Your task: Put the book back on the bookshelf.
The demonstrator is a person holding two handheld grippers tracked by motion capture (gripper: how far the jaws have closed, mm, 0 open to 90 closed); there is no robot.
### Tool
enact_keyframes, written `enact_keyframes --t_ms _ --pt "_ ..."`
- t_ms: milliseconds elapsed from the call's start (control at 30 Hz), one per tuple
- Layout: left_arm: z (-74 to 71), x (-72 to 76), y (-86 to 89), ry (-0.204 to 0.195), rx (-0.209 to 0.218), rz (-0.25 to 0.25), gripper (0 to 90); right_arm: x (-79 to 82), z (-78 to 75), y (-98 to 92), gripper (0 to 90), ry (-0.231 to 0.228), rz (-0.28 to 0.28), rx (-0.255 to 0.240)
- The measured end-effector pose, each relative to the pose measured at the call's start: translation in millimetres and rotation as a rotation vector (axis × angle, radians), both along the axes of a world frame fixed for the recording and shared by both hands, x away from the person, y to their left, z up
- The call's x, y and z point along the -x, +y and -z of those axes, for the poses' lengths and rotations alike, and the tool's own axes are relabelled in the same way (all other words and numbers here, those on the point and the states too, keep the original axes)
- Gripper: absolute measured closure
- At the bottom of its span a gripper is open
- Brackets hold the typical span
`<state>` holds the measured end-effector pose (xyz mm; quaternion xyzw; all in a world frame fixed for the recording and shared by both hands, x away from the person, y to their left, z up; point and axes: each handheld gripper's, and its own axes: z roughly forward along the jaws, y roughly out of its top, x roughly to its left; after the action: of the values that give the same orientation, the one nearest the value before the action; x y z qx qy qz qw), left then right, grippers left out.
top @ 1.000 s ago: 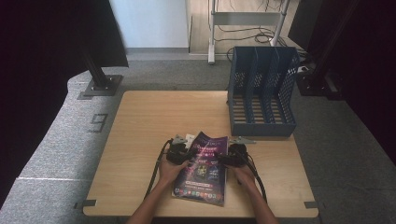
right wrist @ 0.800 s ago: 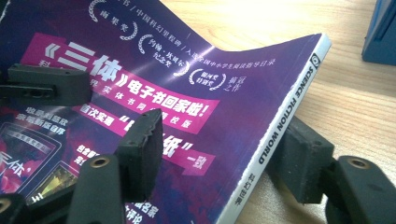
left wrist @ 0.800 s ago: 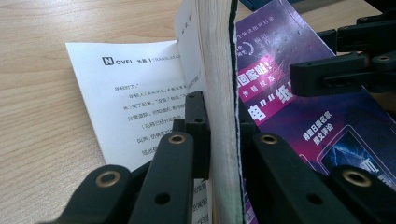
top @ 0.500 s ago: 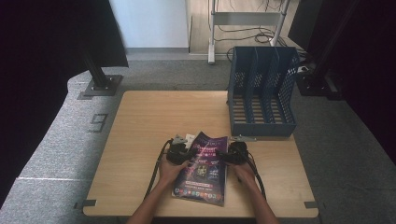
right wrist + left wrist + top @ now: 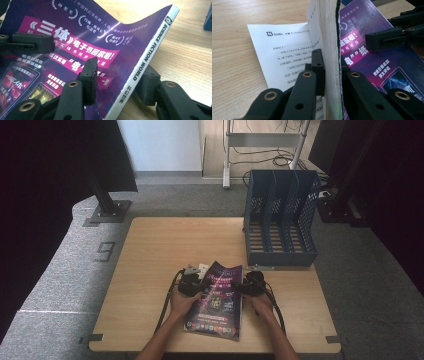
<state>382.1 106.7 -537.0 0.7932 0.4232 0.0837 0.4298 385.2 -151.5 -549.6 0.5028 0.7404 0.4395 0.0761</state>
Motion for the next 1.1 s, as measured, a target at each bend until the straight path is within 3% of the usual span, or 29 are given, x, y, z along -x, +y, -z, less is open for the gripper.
enact_keyframes --t_ms 333,1100 --pt "-1.0 1.4 1.4 -0.013 0.015 -0.006 84.1 2.2 -3.6 -1.8 64.0 -0.011 -0.009 -0.010" --pt "-20.7 9.4 11.8 -0.085 0.119 -0.007 85.0 20.7 -30.2 -3.0 68.0 -0.153 -0.013 -0.038"
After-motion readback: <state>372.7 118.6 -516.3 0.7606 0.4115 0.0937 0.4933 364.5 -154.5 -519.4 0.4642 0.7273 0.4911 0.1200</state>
